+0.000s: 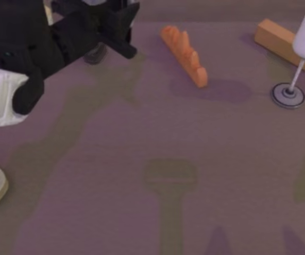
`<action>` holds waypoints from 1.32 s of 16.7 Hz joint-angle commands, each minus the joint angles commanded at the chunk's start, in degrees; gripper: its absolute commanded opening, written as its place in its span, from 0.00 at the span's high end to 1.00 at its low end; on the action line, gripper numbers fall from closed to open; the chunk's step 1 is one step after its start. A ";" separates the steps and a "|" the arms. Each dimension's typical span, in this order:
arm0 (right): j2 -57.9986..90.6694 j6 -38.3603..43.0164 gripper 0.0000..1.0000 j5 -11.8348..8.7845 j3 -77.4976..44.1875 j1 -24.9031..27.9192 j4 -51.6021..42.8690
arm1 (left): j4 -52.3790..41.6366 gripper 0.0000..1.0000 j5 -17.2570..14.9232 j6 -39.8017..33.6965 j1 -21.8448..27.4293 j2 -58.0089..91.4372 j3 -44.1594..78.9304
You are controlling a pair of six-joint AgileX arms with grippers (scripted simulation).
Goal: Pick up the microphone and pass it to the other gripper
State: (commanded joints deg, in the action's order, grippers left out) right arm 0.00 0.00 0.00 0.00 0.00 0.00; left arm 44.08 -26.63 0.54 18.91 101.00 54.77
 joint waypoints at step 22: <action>0.00 0.00 0.00 0.00 0.00 0.00 0.00 | 0.49 1.00 17.71 -0.30 17.04 -14.34 -8.81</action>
State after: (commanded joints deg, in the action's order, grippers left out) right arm 0.00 0.00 0.00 0.00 0.00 0.00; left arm 44.58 -8.92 0.24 35.95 86.66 45.97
